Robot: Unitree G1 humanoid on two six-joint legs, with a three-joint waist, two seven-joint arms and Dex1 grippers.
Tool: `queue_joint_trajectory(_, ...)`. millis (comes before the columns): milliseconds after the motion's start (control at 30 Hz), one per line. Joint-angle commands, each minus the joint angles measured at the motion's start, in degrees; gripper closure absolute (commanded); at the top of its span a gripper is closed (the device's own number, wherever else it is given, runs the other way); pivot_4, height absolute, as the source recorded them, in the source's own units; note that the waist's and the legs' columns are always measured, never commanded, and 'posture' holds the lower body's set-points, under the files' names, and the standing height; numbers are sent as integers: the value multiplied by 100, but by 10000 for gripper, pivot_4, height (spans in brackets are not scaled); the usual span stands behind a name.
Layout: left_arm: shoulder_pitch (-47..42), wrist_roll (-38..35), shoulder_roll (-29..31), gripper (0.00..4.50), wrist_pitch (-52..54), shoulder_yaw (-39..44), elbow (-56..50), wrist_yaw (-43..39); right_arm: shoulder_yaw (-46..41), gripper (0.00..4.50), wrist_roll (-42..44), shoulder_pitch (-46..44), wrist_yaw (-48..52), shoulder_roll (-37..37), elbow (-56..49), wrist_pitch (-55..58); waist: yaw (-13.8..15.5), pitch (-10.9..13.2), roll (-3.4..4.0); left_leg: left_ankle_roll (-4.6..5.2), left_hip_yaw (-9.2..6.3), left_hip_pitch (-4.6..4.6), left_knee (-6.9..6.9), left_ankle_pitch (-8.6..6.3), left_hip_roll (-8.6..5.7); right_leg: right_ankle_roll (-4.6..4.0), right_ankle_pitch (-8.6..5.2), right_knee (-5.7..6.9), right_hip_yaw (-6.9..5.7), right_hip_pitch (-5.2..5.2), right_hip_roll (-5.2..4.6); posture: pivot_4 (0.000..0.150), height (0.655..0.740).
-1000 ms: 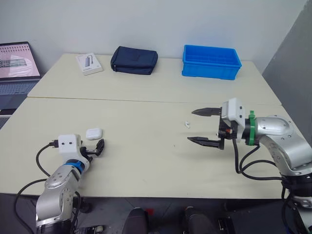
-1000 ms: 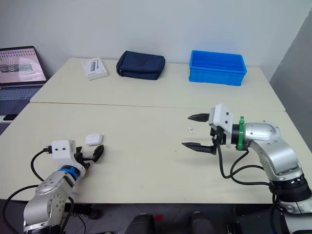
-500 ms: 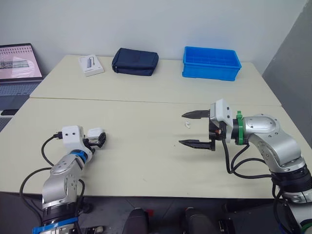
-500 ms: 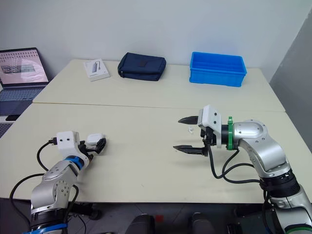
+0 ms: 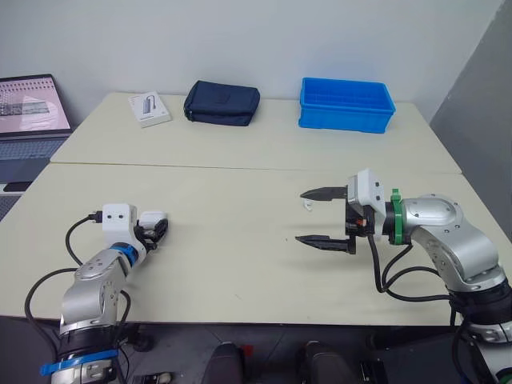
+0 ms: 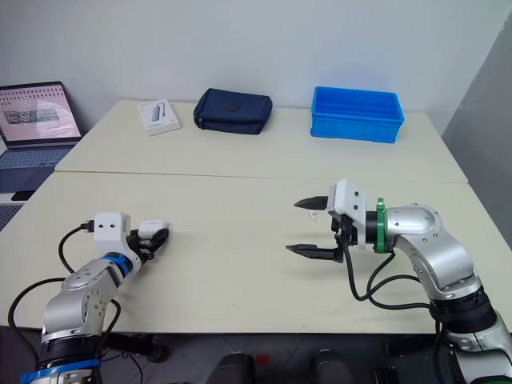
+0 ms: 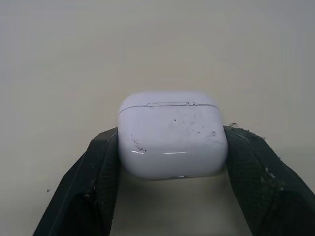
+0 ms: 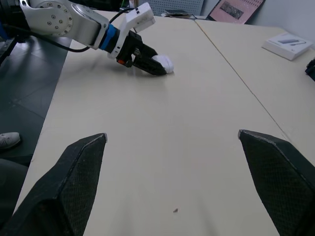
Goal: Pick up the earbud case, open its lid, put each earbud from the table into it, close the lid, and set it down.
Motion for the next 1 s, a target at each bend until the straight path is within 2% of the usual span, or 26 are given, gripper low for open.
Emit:
queue_joint_trajectory(33,537,-32,142,17293,-992,-971,-585,-1630,-296,0,108,278,24,-354,-354,214,7,0,0,-1,3,-5,-2,-1,-2,1,-2,-9,0,-1,-5,1500,7400)
queue_joint_trajectory(100,662,-32,160,17293,-1707,-1302,-920,-2246,-285,0,311,415,-44,-599,-545,849,51,1,3,-4,9,-16,-10,-4,-12,5,-5,-24,1,-6,-21,1500,7400)
queue_joint_trajectory(200,703,62,159,17293,-2361,-1674,-1104,-2740,-239,0,616,480,-326,-761,-868,1858,81,11,-17,-6,11,-58,-2,-6,-13,-14,11,-33,2,-36,-29,1500,7400)
queue_joint_trajectory(333,504,229,117,17293,-3416,-2301,-1139,-3484,-411,0,1629,273,-1162,-67,-1112,3533,16,13,-25,-5,3,-52,-7,-6,9,-30,13,-24,1,-43,0,1500,7400)
queue_joint_trajectory(533,-6,252,-135,17293,-4612,-2662,-764,-3949,-875,0,2622,-56,-2248,1100,-869,5283,-6,13,-25,-2,-7,-54,1,-4,11,-1,5,4,-2,-52,13,1500,7400)
queue_joint_trajectory(700,-151,183,-264,17293,-5119,-2753,-584,-4130,-1220,0,2954,-301,-2734,1639,-647,5995,-10,13,-24,-1,0,-60,2,-4,7,16,12,-2,4,-52,10,1500,7400)
queue_joint_trajectory(1000,-337,112,-371,17293,-5362,-2747,-399,-4125,-1484,0,3149,-343,-3133,2077,-467,6484,-24,13,-23,-1,-11,-59,-2,-4,11,23,13,1,-6,-52,17,1500,7400)
